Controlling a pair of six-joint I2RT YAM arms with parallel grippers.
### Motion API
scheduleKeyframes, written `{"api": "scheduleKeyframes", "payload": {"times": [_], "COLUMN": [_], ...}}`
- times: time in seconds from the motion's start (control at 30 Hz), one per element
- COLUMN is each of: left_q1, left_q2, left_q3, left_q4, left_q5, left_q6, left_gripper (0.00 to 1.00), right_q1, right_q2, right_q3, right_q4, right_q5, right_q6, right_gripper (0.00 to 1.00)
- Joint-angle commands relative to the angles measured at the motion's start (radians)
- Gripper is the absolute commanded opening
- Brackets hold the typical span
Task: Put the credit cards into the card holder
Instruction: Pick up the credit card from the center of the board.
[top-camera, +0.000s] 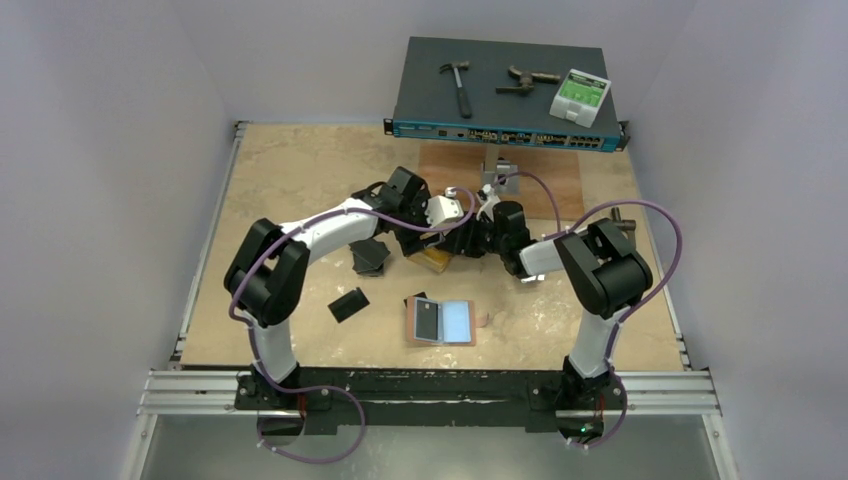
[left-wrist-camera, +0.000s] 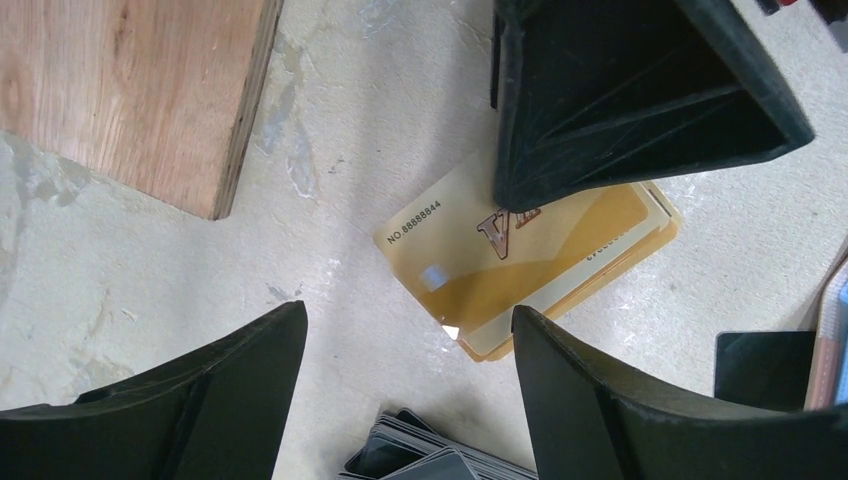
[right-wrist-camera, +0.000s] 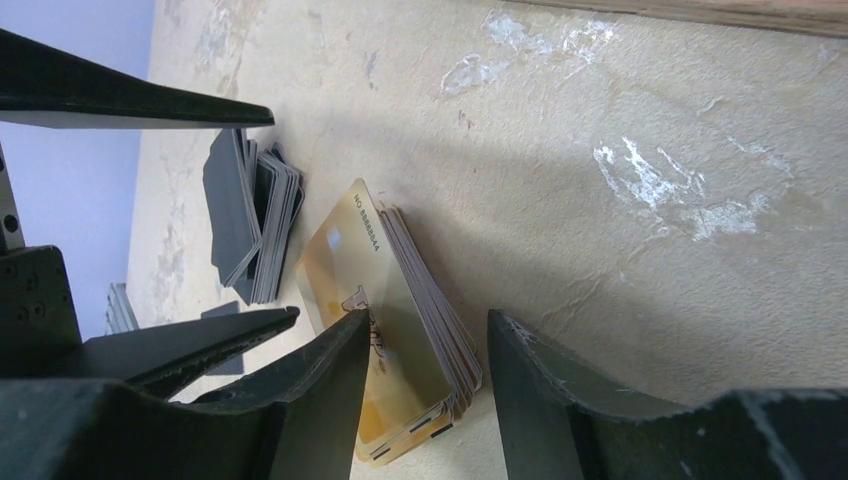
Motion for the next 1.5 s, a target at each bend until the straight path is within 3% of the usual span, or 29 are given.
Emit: {"api": "scheduleKeyframes", "payload": {"times": [0.0, 0.33, 0.53, 0.97, 1.27, 1.47], "left_q1": [-0.009, -0.036, -0.039, -0.043, -0.041, -0.041], "left_q2": [0.024, 0.085, 0.111, -0.008, -0.009, 0.001], "left_q3": [0.057, 0.101, 0.131, 0.068, 0.04, 0.028], "left_q4": [0.014, 0.006, 0.005, -0.02, -0.013, -0.005], "left_q5": [-0.023, -0.051, -0.034, 0.003, -0.01, -0.018], "left_q6": [0.04, 0.079, 0.064, 0.048, 0.059, 0.081], "left_gripper": [0.75, 0.74, 0.74, 0.74, 0.74, 0.74], "right_q1": [-0.009, -0.009, -0.008, -0.019, -0.019, -0.022], "right_q2": [-0.013, -0.02, -0.015, -0.122, -0.133, -0.186], "right_q3": [-0.018, -0.071, -0.112, -0.168, -0.194, -0.22], "right_q4": [0.051, 0.128, 0.177, 0.115, 0.12, 0.099], "right_q5": [-0.04, -0.077, -0.08, 0.032, 0.031, 0.066], "right_q6": [0.015, 0.037, 0.063, 0.034, 0.038, 0.033], "right_gripper": [0.47, 0.44, 0.33, 0.33, 0.14, 0.12]}}
